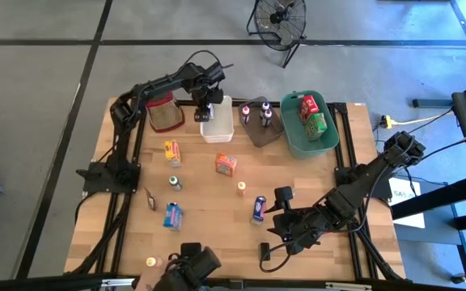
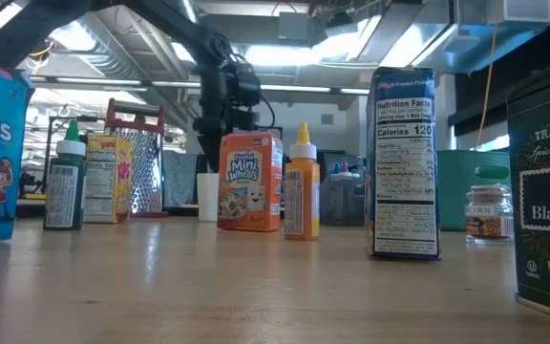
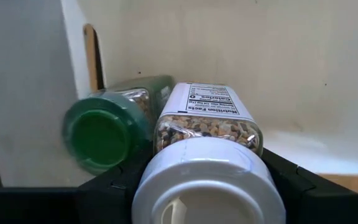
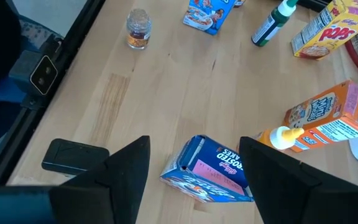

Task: Pick & Place Kitchen Items
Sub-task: Put the white seasoning bottle into the white bin, then put the red seasoning can into the white bin

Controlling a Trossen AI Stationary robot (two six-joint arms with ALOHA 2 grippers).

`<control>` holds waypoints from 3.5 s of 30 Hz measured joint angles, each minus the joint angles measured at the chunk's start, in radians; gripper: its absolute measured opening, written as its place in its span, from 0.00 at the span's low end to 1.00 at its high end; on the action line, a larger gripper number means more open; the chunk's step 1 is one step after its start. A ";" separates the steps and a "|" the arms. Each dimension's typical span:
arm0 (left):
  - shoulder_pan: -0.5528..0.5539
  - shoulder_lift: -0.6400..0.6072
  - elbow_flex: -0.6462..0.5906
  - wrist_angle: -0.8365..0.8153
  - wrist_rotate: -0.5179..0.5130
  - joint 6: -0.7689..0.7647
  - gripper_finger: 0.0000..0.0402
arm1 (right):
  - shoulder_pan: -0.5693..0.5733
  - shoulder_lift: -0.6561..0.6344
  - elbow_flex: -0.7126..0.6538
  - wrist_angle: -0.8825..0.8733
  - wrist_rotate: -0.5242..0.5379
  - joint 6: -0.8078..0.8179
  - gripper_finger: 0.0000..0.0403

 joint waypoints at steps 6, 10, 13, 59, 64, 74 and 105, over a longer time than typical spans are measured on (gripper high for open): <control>0.000 0.063 -0.001 -0.005 -0.115 -0.008 0.51 | 0.000 0.000 0.000 0.002 0.000 0.002 0.62; 0.005 0.072 -0.001 0.000 -0.094 -0.008 0.51 | 0.000 0.000 0.000 0.002 0.000 0.003 0.62; 0.006 0.072 -0.001 0.002 -0.090 -0.008 0.51 | 0.000 0.000 0.000 -0.001 0.000 0.001 0.62; -0.029 0.026 0.000 -0.017 -0.232 0.010 0.65 | 0.000 0.000 -0.001 -0.001 0.000 0.015 0.62; -0.043 -0.043 0.000 -0.005 -0.233 0.010 0.65 | 0.000 0.000 -0.002 -0.002 0.001 0.000 0.62; -0.126 -0.290 0.002 -0.027 -0.148 -0.109 0.65 | 0.000 0.000 -0.002 -0.004 0.000 -0.008 0.62; -0.882 -0.771 -0.444 -0.204 -0.328 -0.831 0.65 | -0.021 0.000 -0.002 -0.136 0.000 0.146 0.62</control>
